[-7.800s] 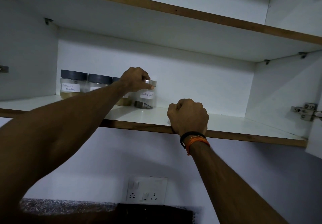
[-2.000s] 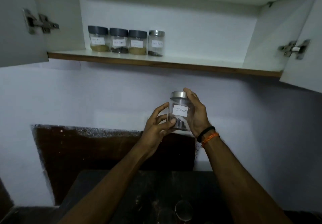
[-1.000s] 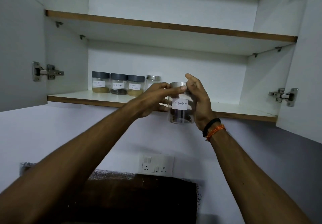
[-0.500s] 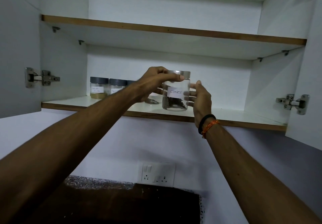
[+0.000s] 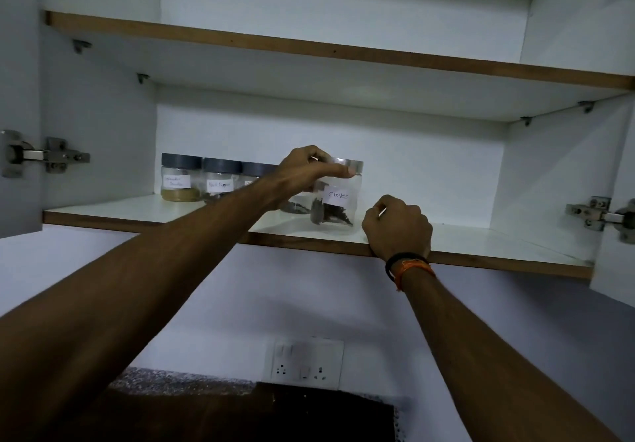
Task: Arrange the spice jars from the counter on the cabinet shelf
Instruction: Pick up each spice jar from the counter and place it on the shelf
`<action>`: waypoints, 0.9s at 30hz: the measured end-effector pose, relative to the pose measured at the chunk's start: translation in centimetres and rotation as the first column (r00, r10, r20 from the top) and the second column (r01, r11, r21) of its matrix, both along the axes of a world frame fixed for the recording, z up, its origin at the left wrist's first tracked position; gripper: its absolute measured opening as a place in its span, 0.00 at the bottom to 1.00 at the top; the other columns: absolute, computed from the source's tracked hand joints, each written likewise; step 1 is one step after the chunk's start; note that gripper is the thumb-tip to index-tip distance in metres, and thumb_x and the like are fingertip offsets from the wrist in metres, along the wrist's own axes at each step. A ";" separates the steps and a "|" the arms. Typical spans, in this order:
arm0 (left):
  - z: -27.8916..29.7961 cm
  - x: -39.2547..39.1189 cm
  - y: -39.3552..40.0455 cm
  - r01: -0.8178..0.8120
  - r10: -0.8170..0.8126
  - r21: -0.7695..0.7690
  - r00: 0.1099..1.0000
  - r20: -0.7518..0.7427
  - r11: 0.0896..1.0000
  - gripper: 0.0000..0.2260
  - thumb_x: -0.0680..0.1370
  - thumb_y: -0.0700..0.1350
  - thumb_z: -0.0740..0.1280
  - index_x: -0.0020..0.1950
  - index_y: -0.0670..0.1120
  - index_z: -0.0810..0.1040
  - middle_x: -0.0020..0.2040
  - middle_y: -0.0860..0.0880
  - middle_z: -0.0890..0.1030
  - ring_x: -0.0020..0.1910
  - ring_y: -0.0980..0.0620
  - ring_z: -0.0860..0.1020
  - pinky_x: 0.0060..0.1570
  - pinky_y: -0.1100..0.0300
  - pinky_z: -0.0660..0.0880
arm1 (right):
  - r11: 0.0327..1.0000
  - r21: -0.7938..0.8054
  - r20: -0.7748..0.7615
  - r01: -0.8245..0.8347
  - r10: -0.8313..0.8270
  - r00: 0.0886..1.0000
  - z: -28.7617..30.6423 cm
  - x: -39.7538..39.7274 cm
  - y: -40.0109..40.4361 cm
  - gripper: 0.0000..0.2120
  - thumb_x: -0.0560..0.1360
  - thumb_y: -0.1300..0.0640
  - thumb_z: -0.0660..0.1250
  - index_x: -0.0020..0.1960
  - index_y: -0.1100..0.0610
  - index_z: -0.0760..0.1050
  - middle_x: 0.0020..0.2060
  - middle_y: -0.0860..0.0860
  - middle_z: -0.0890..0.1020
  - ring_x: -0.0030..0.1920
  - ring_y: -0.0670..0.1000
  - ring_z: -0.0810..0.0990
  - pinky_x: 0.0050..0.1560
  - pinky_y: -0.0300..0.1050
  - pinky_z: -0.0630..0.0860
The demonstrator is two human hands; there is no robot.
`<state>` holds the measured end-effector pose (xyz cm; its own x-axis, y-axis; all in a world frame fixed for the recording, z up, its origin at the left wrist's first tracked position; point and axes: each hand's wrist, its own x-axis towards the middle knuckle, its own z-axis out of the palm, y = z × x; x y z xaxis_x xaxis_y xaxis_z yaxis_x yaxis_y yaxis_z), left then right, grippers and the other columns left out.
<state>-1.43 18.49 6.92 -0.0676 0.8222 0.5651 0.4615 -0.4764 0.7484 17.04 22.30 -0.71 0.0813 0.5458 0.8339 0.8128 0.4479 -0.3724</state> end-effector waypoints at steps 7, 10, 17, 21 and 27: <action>-1.3 -1.1 3.7 -0.019 0.019 -0.020 1.000 -0.022 1.000 0.23 0.70 0.54 0.78 0.59 0.44 0.77 0.57 0.46 0.81 0.57 0.43 0.79 0.60 0.40 0.78 | 0.987 0.162 -0.042 0.021 -0.014 0.999 -0.7 -0.3 -0.2 0.09 0.73 0.52 0.63 0.40 0.55 0.78 0.24 0.49 0.70 0.26 0.52 0.70 0.33 0.41 0.68; -1.0 -1.5 4.6 -0.045 0.047 0.031 0.995 -0.085 0.999 0.23 0.70 0.54 0.78 0.61 0.46 0.79 0.59 0.48 0.81 0.59 0.44 0.78 0.60 0.45 0.78 | 0.971 0.236 -0.058 0.040 -0.027 0.998 -0.9 -0.3 -0.2 0.08 0.71 0.53 0.64 0.38 0.56 0.77 0.23 0.47 0.67 0.24 0.51 0.66 0.33 0.40 0.64; 1.8 -2.8 7.1 -0.100 0.175 0.183 0.872 -0.458 0.978 0.22 0.70 0.57 0.77 0.59 0.46 0.85 0.60 0.49 0.84 0.54 0.55 0.79 0.46 0.65 0.71 | 0.955 0.294 -0.054 0.029 -0.014 0.998 -1.1 -0.3 -0.3 0.11 0.70 0.51 0.61 0.36 0.56 0.77 0.22 0.46 0.66 0.23 0.50 0.65 0.33 0.39 0.63; 2.9 -3.4 9.0 -0.124 0.193 0.158 0.797 -0.572 0.980 0.22 0.70 0.57 0.77 0.58 0.45 0.85 0.57 0.49 0.85 0.43 0.62 0.78 0.40 0.68 0.72 | 0.952 0.304 -0.060 0.030 -0.012 0.998 -1.1 -0.3 -0.4 0.10 0.70 0.51 0.62 0.36 0.56 0.77 0.22 0.46 0.66 0.23 0.49 0.65 0.33 0.40 0.62; 3.1 -3.8 11.2 -0.143 0.211 0.157 0.731 -0.648 0.977 0.21 0.73 0.58 0.75 0.58 0.44 0.85 0.55 0.48 0.86 0.44 0.54 0.80 0.43 0.61 0.76 | 0.952 0.306 -0.066 0.015 0.005 0.998 -1.2 -0.3 -0.4 0.11 0.71 0.52 0.61 0.37 0.56 0.77 0.22 0.46 0.67 0.23 0.49 0.66 0.34 0.39 0.63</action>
